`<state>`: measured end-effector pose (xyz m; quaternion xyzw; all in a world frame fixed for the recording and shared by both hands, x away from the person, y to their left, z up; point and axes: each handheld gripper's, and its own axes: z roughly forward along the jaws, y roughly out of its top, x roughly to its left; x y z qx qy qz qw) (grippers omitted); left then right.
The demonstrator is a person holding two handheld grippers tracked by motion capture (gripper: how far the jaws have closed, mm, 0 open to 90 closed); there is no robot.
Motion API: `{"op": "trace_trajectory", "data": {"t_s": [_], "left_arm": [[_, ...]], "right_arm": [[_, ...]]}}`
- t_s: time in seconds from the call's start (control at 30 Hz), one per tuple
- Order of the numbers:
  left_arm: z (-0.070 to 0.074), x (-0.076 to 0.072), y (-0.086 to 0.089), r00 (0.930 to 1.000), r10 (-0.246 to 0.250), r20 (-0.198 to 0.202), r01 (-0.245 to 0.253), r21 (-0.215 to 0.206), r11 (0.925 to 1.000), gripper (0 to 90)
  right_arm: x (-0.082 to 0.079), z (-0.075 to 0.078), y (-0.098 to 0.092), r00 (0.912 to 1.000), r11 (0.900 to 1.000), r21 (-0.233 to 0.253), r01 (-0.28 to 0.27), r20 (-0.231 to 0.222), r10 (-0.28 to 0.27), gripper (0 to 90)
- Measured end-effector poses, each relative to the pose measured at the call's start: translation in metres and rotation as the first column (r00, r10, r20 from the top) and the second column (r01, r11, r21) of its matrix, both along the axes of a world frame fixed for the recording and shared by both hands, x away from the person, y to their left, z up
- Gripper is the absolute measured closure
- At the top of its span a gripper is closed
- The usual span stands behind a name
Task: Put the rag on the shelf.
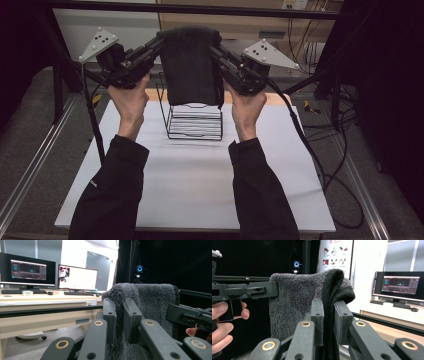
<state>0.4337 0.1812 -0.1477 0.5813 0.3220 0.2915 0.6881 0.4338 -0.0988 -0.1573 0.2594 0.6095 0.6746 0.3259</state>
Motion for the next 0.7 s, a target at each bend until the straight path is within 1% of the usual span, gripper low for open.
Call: {"op": "trace_trajectory", "data": {"t_s": [0.13, 0.33, 0.47, 0.57, 0.63, 0.7], "left_arm": [[0.004, 0.006, 0.000, 0.9999, 0.013, 0.000, -0.013, 0.006, 0.9999, 81.3], [0.011, 0.016, 0.002, 0.9997, 0.025, 0.002, -0.025, -0.003, 0.9997, 81.2], [0.017, 0.021, 0.003, 0.9995, 0.031, 0.010, -0.031, -0.004, 0.9995, 81.3], [0.022, 0.025, 0.003, 0.9992, 0.039, 0.008, -0.039, -0.007, 0.9992, 81.2], [0.023, 0.027, 0.003, 0.9987, 0.049, 0.014, -0.049, -0.005, 0.9988, 81.2], [0.025, 0.030, 0.002, 0.9987, 0.050, 0.008, -0.050, 0.001, 0.9988, 81.3]], "right_arm": [[0.007, 0.004, 0.002, 1.0000, 1.000, -0.002, 0.005, 0.005, -0.005, 80.0], [0.018, 0.012, 0.006, 0.9999, 1.000, 0.002, 0.010, 0.004, -0.010, 80.0], [0.024, 0.019, 0.007, 0.9999, 1.000, 0.010, 0.009, 0.012, -0.009, 80.0], [0.029, 0.022, 0.008, 0.9998, 1.000, 0.012, 0.012, 0.017, -0.012, 80.0], [0.031, 0.023, 0.009, 0.9998, 1.000, 0.013, 0.012, 0.018, -0.013, 80.0], [0.034, 0.025, 0.009, 0.9997, 1.000, 0.010, 0.015, 0.019, -0.015, 80.0]]}}
